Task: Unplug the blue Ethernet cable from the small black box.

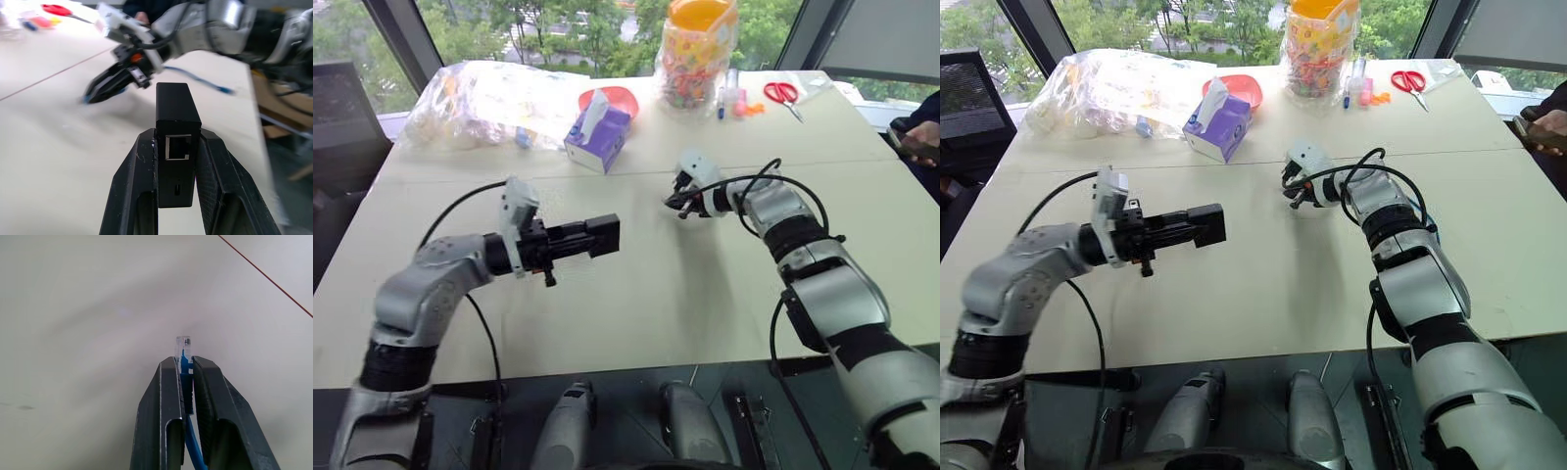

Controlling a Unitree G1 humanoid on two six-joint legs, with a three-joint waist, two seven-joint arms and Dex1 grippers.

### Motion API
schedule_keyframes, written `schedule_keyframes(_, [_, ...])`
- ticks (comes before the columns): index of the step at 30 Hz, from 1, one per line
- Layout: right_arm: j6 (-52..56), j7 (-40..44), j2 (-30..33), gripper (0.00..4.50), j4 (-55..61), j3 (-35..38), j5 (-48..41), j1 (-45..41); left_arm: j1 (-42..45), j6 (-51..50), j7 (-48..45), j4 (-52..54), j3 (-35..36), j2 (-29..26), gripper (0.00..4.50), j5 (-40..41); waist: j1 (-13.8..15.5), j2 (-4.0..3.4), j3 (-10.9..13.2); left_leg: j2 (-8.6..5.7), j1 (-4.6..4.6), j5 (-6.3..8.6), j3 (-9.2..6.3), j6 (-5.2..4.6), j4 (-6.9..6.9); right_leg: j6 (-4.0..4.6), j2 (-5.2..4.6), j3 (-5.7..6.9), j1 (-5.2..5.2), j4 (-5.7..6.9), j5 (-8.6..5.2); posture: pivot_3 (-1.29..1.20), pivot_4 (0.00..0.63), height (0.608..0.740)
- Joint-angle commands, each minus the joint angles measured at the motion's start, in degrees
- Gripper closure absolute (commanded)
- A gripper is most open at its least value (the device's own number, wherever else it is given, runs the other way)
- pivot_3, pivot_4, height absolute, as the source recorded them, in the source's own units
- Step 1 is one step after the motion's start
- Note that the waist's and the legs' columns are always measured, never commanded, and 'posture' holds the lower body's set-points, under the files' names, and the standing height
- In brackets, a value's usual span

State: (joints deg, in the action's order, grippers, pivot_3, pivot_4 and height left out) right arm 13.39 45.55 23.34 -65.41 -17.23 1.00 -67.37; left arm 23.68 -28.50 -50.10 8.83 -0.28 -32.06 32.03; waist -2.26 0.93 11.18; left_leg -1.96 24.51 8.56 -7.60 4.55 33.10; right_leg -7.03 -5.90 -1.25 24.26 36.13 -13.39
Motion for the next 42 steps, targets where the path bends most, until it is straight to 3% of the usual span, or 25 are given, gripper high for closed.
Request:
schedule_keyframes(1, [-1.51,-3.16,0.05,4.46,-2.23,3.02,1.03,-2.93,1.38,10.75,2.61,-5.02,-2.63,3.17,4.05,-8.44,-0.17,-0.01,0.00,0.01,-0.01,0.00,0.00,0.00,0.00,0.00,0.01,0.00,0.00,0.01,0.00,0.00,0.150,0.728])
schedule_keyframes(2, [-1.02,-2.82,0.12,3.61,-2.57,3.81,0.91,-3.15,1.81,12.59,3.19,-6.88,-3.08,4.89,4.05,-9.46,-0.26,-0.01,0.00,0.00,-0.02,0.00,0.00,0.00,-0.01,0.00,0.01,-0.02,0.00,0.02,0.00,0.00,0.150,0.728])
schedule_keyframes(4, [-0.28,-1.29,0.39,2.90,-2.70,4.86,0.95,-3.28,2.73,16.69,4.19,-10.61,-4.30,7.62,4.05,-12.44,-0.40,-0.01,0.00,0.01,-0.04,0.00,0.01,-0.01,0.00,-0.15,0.01,-0.02,0.00,0.04,0.09,0.00,0.150,0.728])
schedule_keyframes(9, [2.26,5.50,1.79,0.38,1.31,7.11,-0.31,-3.19,5.33,21.41,5.66,-18.40,-4.88,12.55,4.05,-15.32,-0.41,-0.03,0.01,0.01,-0.06,-0.01,0.01,-0.02,0.01,-0.22,0.02,-0.02,0.00,0.08,0.12,0.00,0.150,0.728])
schedule_keyframes(14, [11.62,10.54,4.14,0.38,13.36,12.57,-5.77,-1.63,7.84,25.45,8.66,-26.55,-4.59,15.26,4.05,-18.81,-0.28,-0.04,0.01,0.01,-0.04,-0.01,0.01,-0.02,0.03,-0.42,0.02,-0.03,-0.01,0.07,0.23,0.00,0.150,0.728])
schedule_keyframes(24, [39.10,10.51,8.58,0.38,54.62,17.39,-17.37,16.51,9.04,33.47,11.60,-39.51,-4.29,17.02,4.05,-23.09,-0.01,-0.06,-0.02,0.00,-0.03,0.00,-0.01,-0.02,0.12,-0.46,0.01,-0.02,-0.06,0.08,0.22,0.00,0.150,0.728])
schedule_keyframes(26, [43.33,8.85,8.39,0.33,59.17,18.33,-19.29,19.09,8.90,34.20,11.44,-41.06,-4.09,16.86,3.01,-23.29,-0.20,-0.10,-0.04,0.00,-0.05,0.00,-0.01,-0.02,0.14,-0.45,0.00,-0.03,-0.07,0.09,0.23,0.00,0.150,0.728])
schedule_keyframes(29, [46.80,7.16,8.24,0.33,63.87,19.11,-21.63,22.31,8.77,35.18,11.57,-42.58,-3.67,16.78,1.81,-23.53,-0.21,-0.11,-0.05,0.01,-0.07,-0.01,-0.02,-0.03,0.16,-0.37,0.01,-0.01,-0.07,0.09,0.27,0.00,0.150,0.728])
schedule_keyframes(34, [45.62,6.07,10.41,0.33,65.93,17.07,-21.25,26.20,7.61,33.70,10.45,-41.08,-2.94,14.90,0.18,-23.16,-0.16,-0.10,-0.06,0.01,-0.06,-0.01,-0.01,-0.03,0.18,-0.38,0.00,-0.01,-0.11,0.07,0.27,0.00,0.150,0.728])
schedule_keyframes(38, [44.26,5.73,12.20,0.33,65.63,16.69,-21.09,27.78,5.82,29.02,11.54,-34.79,0.57,13.30,0.04,-19.69,-0.36,-0.11,-0.06,0.03,-0.09,-0.01,-0.01,-0.03,0.16,-0.38,0.01,-0.01,-0.10,0.09,0.27,0.00,0.150,0.728])
schedule_keyframes(42, [44.04,6.18,13.74,0.33,66.40,17.27,-22.33,29.10,0.40,22.26,10.94,-21.95,3.55,10.00,0.04,-16.09,-0.21,-0.10,-0.06,0.03,-0.05,-0.01,-0.01,-0.03,0.15,-0.39,0.01,-0.01,-0.08,0.07,0.27,0.00,0.150,0.728])
